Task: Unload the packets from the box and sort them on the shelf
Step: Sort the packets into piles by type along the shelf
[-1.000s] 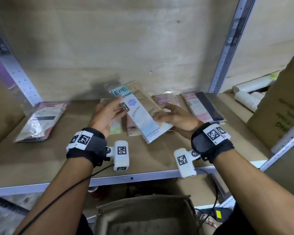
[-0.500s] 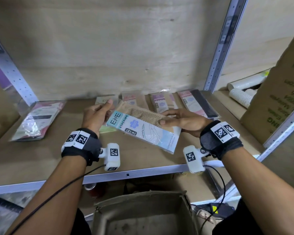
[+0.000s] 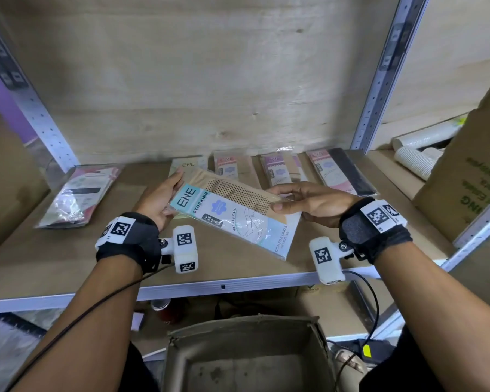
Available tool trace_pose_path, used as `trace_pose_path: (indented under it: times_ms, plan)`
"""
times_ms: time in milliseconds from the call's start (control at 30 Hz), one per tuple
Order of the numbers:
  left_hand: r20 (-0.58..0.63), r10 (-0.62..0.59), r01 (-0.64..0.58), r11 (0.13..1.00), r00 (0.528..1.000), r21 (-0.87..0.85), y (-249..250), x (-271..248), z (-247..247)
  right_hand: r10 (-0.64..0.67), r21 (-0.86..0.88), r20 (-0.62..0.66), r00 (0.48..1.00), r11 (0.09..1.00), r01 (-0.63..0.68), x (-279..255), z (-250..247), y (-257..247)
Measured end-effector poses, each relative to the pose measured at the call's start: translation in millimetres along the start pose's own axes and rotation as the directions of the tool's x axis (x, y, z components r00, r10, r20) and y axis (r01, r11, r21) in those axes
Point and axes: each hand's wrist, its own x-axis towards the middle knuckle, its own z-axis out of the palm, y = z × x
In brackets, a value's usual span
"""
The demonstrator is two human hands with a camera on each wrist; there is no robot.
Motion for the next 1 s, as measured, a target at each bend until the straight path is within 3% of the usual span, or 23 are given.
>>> trace_pose_path:
  times_ms: [100, 200, 400, 467, 533, 667, 767, 1000]
  plan:
    - [0.066, -0.081, 0.085, 0.993, 0.995, -0.075, -1, 3, -5, 0.023, 0.046, -0.005, 1.000, 0.999, -0.023, 2, 3, 2]
    - [0.096, -0.051, 0.060, 0.994, 0.994, -0.093, -2, 8, -11, 0.036, 0.108, -0.017, 0.999, 0.994, -0.034, 2, 6, 1]
    - [0.026, -0.029, 0.037, 0.917, 0.999, -0.398, 1, 15, -14, -0.032, 0.311, -0.077, 0.996, 0.949, 0.055, 5, 4, -2]
    - [0.083, 0.005, 0.021, 0.952, 0.997, -0.306, 2, 11, -8, -0.049, 0.338, -0.142, 0.989, 0.936, 0.095, 9, 7, -3]
    - [0.179, 0.038, -0.018, 0.994, 0.983, -0.109, 2, 1, 4, -0.050, 0.356, -0.203, 0.978, 0.927, 0.122, 15, 14, -4]
    - [0.395, 0.082, -0.157, 0.974, 0.915, 0.161, -2, -19, 30, -0.039, 0.335, -0.290, 0.956, 0.932, 0.140, 27, 27, -5]
    - [0.377, 0.145, -0.250, 0.937, 0.915, 0.245, -6, -23, 35, -0.042, 0.349, -0.333, 0.942, 0.922, 0.165, 35, 35, -3]
    - [0.400, 0.114, -0.238, 0.932, 0.909, 0.275, -4, -21, 32, -0.090, 0.321, -0.316, 0.945, 0.927, 0.196, 41, 37, 7]
